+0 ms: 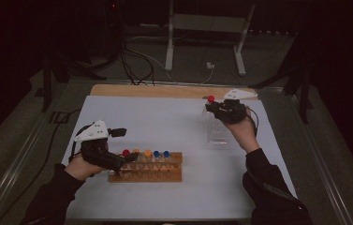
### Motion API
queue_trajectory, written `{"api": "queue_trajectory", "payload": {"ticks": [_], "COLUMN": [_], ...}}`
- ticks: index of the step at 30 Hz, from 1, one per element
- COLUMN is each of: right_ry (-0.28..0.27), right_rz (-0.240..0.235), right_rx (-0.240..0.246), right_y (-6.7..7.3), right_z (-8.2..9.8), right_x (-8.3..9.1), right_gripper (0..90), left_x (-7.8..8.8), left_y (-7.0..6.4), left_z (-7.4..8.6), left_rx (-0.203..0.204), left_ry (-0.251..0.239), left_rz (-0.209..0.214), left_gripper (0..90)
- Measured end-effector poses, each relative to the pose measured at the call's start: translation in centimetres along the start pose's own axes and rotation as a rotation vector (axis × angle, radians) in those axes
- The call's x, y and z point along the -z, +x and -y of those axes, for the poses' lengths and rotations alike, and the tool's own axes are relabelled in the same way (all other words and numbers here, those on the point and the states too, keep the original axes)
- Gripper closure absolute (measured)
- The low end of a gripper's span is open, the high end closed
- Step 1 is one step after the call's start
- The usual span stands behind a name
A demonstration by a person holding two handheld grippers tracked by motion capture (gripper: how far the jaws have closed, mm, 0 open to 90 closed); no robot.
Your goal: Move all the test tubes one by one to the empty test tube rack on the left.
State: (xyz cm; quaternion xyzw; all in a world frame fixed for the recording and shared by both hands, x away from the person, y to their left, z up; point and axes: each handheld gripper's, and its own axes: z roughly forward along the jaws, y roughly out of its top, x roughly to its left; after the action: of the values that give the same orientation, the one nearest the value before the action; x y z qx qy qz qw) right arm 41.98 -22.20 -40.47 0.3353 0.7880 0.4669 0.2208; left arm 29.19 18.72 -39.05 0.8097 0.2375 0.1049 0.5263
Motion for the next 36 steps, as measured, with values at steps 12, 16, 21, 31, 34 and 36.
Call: {"api": "queue_trajectory", "payload": {"ticks": [12,16,21,31,34,36], "right_ry": [-0.012,-0.023,-0.015,-0.016,-0.014,-0.009], "right_rz": [-0.123,-0.16,-0.196,-0.237,-0.249,-0.255], "right_rx": [0.072,0.087,0.114,0.123,0.131,0.137], "right_y": [4.6,6.0,7.5,8.9,9.4,9.7], "right_z": [-0.4,-0.6,-0.5,-0.8,-1.0,-1.1], "right_x": [0.1,0.2,0.0,-0.5,-0.7,-0.8], "right_gripper": [75.4,75.3,75.3,75.3,75.3,75.3], "left_x": [-2.1,-2.9,-3.9,-6.1,-6.8,-7.2], "left_y": [0.5,0.5,0.7,0.9,0.8,0.7], "left_z": [-2.6,-3.5,-4.7,-6.3,-6.7,-6.9], "left_rx": [-0.023,-0.031,-0.038,-0.061,-0.069,-0.076], "left_ry": [0.016,0.02,0.026,0.007,0.012,0.019], "left_rz": [0.028,0.031,0.03,0.004,-0.011,-0.024], "left_gripper": [5.2,5.5,6.7,21.9,26.0,29.2]}}
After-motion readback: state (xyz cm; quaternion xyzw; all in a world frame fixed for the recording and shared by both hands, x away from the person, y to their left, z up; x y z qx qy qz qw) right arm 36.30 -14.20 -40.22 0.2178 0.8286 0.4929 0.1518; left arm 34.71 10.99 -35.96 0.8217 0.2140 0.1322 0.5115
